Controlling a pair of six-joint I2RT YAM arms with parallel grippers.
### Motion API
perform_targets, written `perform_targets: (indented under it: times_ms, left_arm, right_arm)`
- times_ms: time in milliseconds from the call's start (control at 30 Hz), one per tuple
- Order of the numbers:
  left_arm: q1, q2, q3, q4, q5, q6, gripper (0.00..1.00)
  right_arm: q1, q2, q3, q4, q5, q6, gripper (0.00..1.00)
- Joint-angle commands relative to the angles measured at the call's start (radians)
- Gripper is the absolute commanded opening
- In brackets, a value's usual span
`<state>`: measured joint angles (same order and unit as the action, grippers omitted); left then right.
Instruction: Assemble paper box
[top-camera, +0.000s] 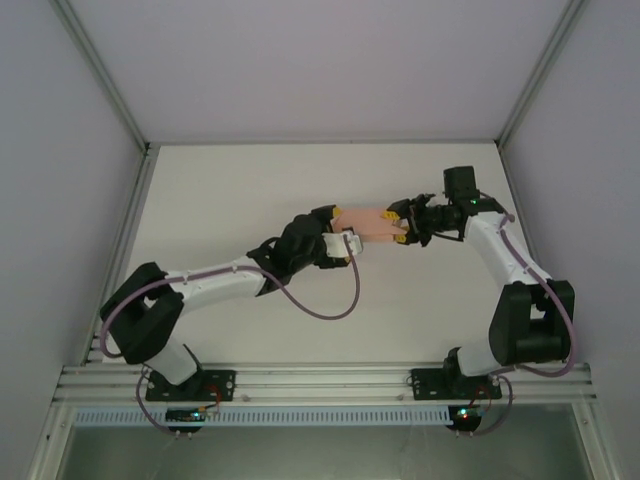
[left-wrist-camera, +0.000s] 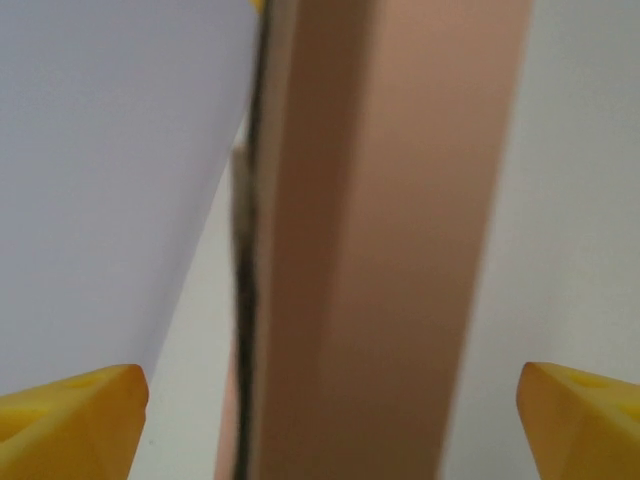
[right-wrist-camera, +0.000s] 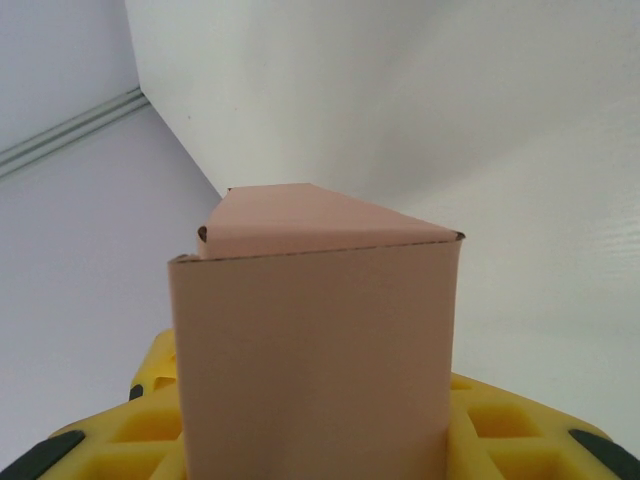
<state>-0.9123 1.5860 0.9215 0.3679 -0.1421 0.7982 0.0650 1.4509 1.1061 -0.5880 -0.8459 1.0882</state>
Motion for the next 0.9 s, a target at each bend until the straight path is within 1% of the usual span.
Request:
perform_targets:
  times_ms: [0,67,133,233,300,367,400,500,533,633,700,733,767,800,867]
  left_arm:
    - [-0.016,0.011,0.026,0.115,-0.038,0.042,0.80]
    - [-0.015,0.003,0.023,0.115,-0.019,0.033,0.75]
    - [-0.016,-0.002,0.023,0.099,-0.003,0.034,0.69]
    - [-0.014,0.001,0.024,0.088,-0.012,0.046,0.59]
    - [-0.017,0.004,0.026,0.086,-0.019,0.050,0.57]
    - [-0.015,0.003,0.025,0.090,-0.017,0.049,0.53]
    - [-0.014,0.002,0.022,0.099,-0.013,0.047,0.50]
    - [-0.014,-0.001,0.018,0.105,-0.014,0.057,0.45]
    - [-0.013,-0.003,0.019,0.097,-0.013,0.060,0.45]
    - [-0.013,-0.011,0.016,0.073,-0.014,0.070,0.44]
    - [-0.013,-0.019,0.015,0.047,-0.014,0.067,0.44]
    - [-0.013,-0.025,0.018,0.030,-0.018,0.061,0.44]
    - [-0.013,-0.034,0.022,0.000,-0.020,0.050,0.44]
    - [-0.013,-0.043,0.026,-0.040,-0.015,0.042,0.43]
    - [-0.013,-0.066,0.044,-0.145,-0.001,0.027,0.41]
  right_arm:
    - [0.002,-0.005,0.029,-0.064,-0.042,-0.005,0.40]
    - [0.002,-0.003,0.029,-0.074,-0.049,-0.011,0.40]
    - [0.001,-0.001,0.030,-0.087,-0.054,-0.016,0.42]
    - [0.000,0.002,0.036,-0.098,-0.059,-0.031,0.42]
    - [0.000,0.005,0.042,-0.099,-0.053,-0.038,0.44]
    - [0.001,0.005,0.045,-0.107,-0.061,-0.042,0.51]
    - [0.000,0.004,0.046,-0.110,-0.070,-0.041,0.51]
    - [-0.011,-0.006,0.044,-0.084,-0.054,-0.046,0.52]
    - [-0.011,-0.015,0.037,-0.057,-0.045,-0.038,0.53]
    - [-0.026,-0.039,0.026,0.019,-0.020,-0.020,0.60]
    - [-0.044,-0.048,0.030,0.043,-0.016,-0.039,0.69]
    - [-0.052,-0.054,0.035,0.054,-0.006,-0.055,0.75]
    - [-0.061,-0.064,0.037,0.063,0.016,-0.075,0.93]
    - [-0.068,-0.074,0.037,0.077,0.041,-0.097,0.99]
    - [-0.080,-0.098,0.033,0.112,0.114,-0.145,0.99]
